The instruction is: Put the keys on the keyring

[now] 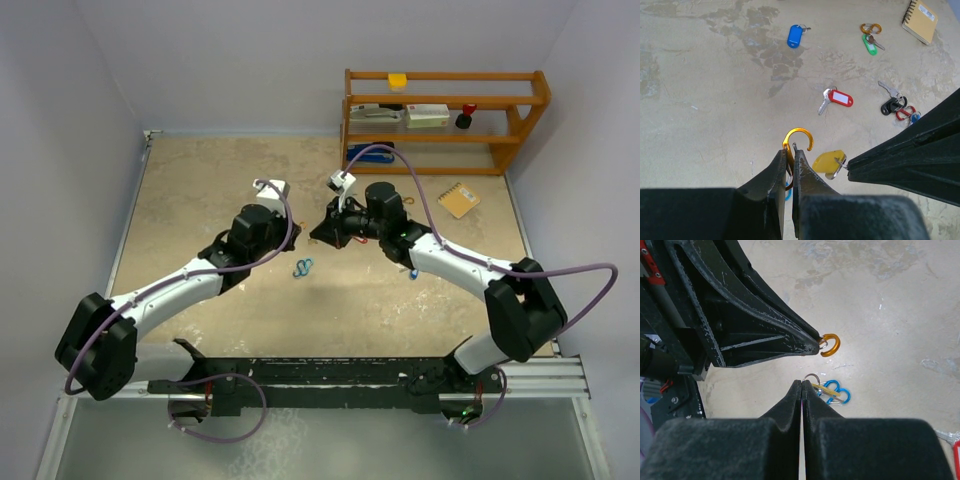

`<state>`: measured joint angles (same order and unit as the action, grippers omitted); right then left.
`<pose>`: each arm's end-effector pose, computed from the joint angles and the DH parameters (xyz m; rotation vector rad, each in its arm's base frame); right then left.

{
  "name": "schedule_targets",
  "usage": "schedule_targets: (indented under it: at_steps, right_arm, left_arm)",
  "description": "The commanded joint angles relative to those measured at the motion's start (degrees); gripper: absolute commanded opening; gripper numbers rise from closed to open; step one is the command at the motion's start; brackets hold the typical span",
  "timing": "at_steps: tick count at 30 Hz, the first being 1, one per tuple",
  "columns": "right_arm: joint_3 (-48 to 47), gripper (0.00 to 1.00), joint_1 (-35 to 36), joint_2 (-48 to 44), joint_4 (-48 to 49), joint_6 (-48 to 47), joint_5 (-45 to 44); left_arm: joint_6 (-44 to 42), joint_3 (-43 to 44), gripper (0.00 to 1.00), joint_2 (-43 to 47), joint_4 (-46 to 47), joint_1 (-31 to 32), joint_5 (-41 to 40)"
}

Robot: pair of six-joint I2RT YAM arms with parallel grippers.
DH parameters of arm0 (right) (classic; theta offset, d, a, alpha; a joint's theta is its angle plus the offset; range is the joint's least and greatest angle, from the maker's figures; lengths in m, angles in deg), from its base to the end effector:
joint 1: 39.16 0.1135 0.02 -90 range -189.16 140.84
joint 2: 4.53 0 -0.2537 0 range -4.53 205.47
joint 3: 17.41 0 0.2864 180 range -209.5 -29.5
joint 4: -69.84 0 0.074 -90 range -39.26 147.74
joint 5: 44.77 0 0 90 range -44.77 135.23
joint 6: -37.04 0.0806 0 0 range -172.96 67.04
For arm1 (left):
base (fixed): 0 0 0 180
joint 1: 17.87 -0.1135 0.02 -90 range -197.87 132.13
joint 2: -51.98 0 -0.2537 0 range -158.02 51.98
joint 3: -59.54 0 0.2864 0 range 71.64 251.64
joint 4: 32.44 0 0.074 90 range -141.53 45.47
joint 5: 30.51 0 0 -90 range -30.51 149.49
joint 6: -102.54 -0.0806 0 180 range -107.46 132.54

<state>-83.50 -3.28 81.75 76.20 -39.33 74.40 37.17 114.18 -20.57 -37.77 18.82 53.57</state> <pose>0.3112 0.2736 0.2333 -0.7372 1.7667 1.0588 0.2921 -0.2073 0.2066 0.1439 2.0175 -0.5893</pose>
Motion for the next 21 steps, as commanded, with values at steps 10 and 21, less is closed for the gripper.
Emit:
schedule_targets:
  at_steps: [10,21]
  right_arm:
    - [-2.0,0.0,-0.1,1.1,2.9,1.0,2.1]
    - [-1.7,0.0,-0.1,1.3,3.6,1.2,2.1]
  left_arm:
    - [-1.3,3.6,0.0,-0.9,2.9,2.3,0.3]
    - [-1.9,3.6,0.0,-1.2,2.8,3.2,0.5]
